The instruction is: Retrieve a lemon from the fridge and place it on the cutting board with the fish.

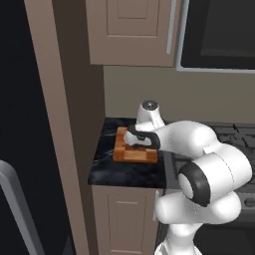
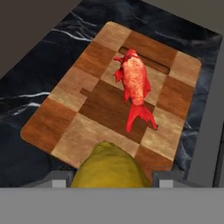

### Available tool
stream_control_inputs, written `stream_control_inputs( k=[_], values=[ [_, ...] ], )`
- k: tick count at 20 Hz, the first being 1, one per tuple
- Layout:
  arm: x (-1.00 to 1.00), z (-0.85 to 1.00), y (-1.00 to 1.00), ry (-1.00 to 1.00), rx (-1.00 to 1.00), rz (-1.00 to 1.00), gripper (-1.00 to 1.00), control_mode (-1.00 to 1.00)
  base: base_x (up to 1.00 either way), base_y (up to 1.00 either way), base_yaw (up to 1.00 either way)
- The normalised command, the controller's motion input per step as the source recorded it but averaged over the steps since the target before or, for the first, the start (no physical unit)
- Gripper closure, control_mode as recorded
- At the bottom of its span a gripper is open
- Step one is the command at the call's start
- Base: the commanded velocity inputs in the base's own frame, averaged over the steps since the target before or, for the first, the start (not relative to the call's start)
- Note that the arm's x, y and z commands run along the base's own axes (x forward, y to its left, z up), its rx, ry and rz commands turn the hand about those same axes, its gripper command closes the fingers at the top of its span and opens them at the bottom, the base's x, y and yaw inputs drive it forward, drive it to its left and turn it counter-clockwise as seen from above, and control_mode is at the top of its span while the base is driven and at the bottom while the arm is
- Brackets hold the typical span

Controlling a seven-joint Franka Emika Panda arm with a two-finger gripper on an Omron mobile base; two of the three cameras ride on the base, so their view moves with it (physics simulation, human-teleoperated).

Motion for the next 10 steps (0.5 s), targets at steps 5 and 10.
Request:
stream_control_inputs(
  k=[5,10],
  values=[
    [0.21,-0.2,0.0,0.0,0.0,0.0,1.0,-1.0,0.0,0.0,0.0],
    [0.22,-0.18,0.1,0.0,0.0,0.0,1.0,-1.0,0.0,0.0,0.0]
  ],
)
